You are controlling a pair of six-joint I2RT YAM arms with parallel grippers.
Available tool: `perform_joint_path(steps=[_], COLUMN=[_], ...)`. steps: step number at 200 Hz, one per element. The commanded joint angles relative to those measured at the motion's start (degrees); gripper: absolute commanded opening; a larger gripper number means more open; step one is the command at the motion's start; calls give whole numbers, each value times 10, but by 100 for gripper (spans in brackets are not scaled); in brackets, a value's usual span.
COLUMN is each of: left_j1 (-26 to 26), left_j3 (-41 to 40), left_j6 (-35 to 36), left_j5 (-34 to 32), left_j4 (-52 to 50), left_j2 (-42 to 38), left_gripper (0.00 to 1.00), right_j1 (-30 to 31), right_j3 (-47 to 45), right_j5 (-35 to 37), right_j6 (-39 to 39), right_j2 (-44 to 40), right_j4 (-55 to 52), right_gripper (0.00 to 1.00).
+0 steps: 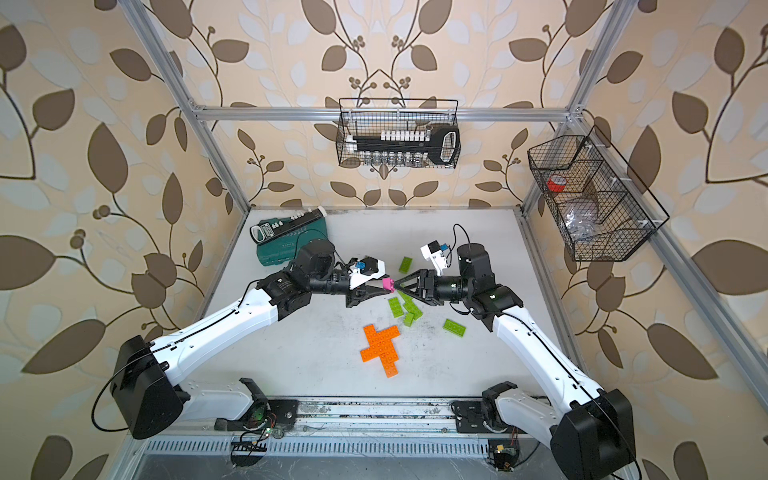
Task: Assemble a small pinwheel with lego
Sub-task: Pick up the lego brick from the center of the board.
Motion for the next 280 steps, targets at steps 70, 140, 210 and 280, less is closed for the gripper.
perform_joint_path(steps=[70,140,210,280], left_j1=[-7,-8,-8,-8], left_j3=[9,10,12,15], left_j6=[11,16,18,3], left_j5=[36,39,41,32], left_j4=[18,13,14,17], left_j2=[-20,-23,-21,-18], left_gripper=[0,0,0,35], right_j1=[17,22,29,29], right_j3=[-1,-1,-4,-1], right_j5=[-30,-44,-52,-43], right_j6=[26,40,59,60], right_j2=[24,32,34,32], right_j4=[56,79,85,83], right_gripper=[51,37,32,25])
